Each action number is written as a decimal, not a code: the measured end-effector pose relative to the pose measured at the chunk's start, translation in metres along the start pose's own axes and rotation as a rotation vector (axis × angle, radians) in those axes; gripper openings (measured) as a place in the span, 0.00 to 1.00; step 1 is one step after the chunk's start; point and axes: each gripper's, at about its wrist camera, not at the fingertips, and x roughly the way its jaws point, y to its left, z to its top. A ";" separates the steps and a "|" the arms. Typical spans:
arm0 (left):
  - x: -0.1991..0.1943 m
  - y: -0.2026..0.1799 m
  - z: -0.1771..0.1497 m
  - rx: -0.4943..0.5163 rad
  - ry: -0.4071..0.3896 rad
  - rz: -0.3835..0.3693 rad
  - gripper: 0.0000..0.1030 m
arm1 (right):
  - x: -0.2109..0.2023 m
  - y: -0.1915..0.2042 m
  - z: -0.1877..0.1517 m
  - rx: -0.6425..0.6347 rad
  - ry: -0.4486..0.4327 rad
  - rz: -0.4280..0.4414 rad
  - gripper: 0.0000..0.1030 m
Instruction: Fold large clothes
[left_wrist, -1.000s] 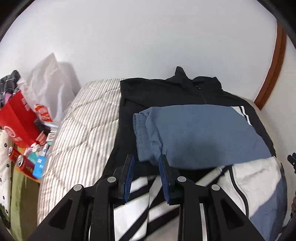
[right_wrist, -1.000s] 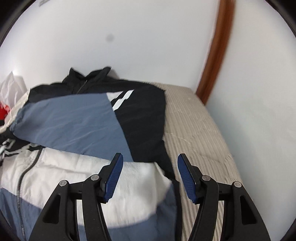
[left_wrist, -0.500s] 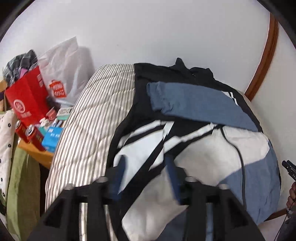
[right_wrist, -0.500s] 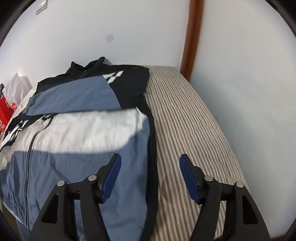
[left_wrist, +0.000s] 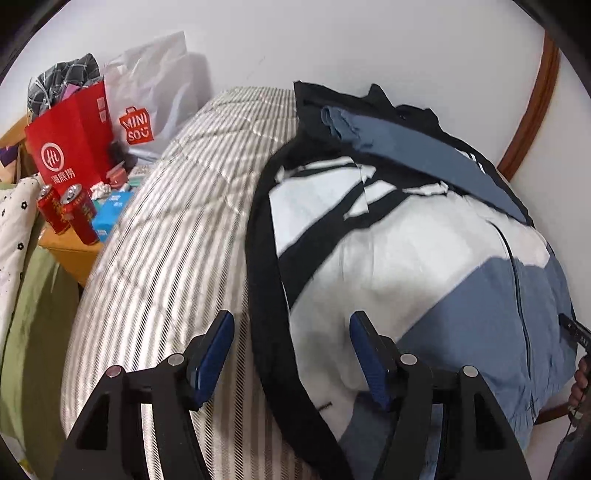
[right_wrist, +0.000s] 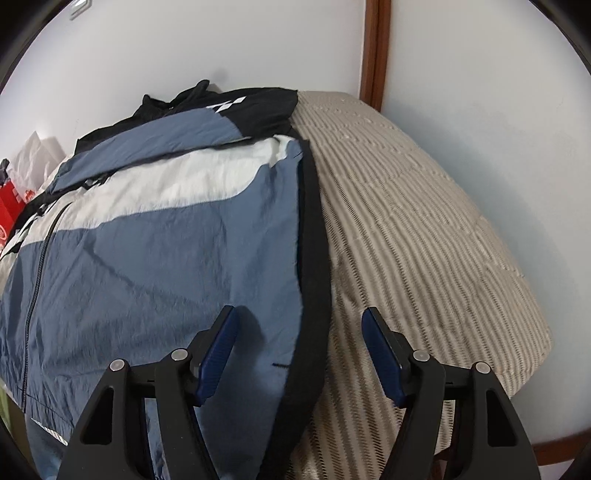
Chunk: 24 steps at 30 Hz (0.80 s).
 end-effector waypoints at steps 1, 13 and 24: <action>0.001 -0.001 -0.003 0.003 0.004 -0.005 0.61 | 0.001 0.001 0.000 0.000 0.003 0.012 0.60; -0.001 -0.015 -0.015 0.006 -0.047 0.046 0.55 | 0.002 0.018 -0.002 -0.025 -0.035 0.032 0.49; -0.024 -0.022 -0.021 -0.016 -0.089 0.046 0.06 | -0.020 0.032 -0.009 -0.046 -0.079 0.076 0.07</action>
